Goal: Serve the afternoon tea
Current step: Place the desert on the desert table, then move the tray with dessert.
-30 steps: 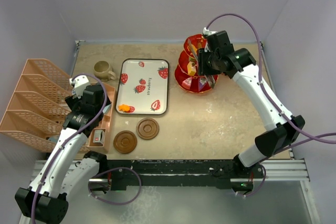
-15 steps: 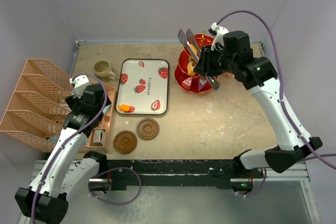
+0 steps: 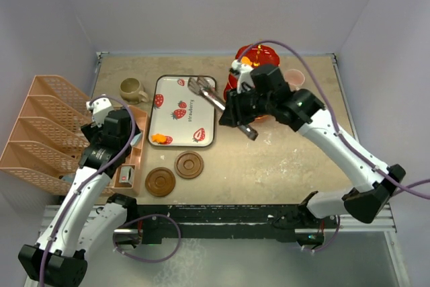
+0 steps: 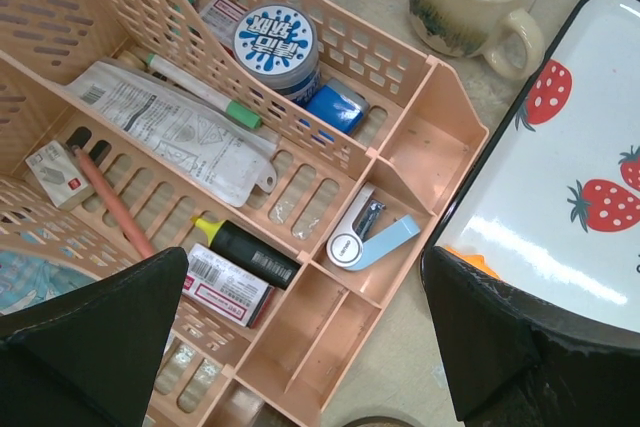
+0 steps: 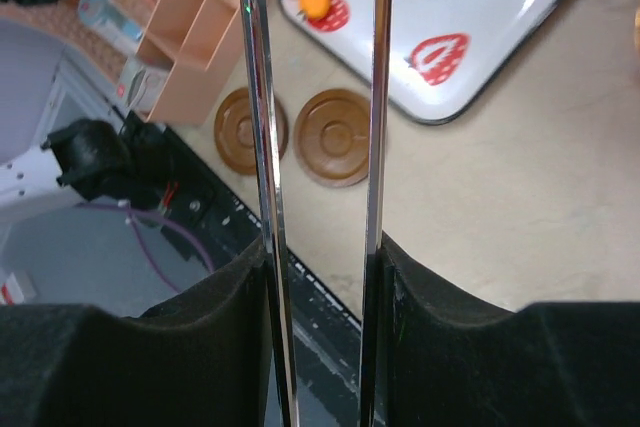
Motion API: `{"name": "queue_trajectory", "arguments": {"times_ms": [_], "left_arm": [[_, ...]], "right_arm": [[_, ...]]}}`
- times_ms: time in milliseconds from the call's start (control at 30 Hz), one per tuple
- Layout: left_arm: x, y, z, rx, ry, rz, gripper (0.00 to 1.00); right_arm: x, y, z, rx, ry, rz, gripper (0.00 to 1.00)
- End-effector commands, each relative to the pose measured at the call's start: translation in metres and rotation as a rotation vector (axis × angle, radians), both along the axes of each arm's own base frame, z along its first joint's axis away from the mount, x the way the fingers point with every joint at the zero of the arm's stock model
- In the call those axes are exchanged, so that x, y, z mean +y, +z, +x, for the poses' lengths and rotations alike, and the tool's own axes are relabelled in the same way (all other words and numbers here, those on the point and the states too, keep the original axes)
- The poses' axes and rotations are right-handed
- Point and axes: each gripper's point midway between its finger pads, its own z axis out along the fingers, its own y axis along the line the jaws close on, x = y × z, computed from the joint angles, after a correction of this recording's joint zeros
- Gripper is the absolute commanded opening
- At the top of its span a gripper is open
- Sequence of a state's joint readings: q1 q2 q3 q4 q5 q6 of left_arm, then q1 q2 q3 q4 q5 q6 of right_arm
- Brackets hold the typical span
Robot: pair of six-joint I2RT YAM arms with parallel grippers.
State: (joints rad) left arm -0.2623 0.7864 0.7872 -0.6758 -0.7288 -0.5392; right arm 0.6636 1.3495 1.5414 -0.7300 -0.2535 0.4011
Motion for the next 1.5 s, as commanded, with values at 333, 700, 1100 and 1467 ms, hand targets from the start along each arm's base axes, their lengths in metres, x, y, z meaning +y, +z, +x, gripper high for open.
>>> {"name": "queue_trajectory", "arguments": {"times_ms": [333, 700, 1100, 1467], "left_arm": [[0.019, 0.036, -0.013, -0.149, 0.111, 0.000, 0.99], [0.024, 0.045, -0.020, -0.193, 0.137, -0.006, 0.99], [0.024, 0.042, -0.019, -0.176, 0.145, 0.001, 0.99], [0.021, 0.034, -0.015, -0.142, 0.127, 0.002, 0.99]], "right_arm": [[0.105, -0.095, -0.028, 0.086, 0.187, -0.172, 0.41], [0.132, -0.140, -0.021, 0.116, 0.213, -0.289, 0.41], [0.142, -0.163, -0.027, 0.154, 0.247, -0.292, 0.42], [0.174, -0.168, -0.012, 0.139, 0.284, -0.285, 0.42]]}}
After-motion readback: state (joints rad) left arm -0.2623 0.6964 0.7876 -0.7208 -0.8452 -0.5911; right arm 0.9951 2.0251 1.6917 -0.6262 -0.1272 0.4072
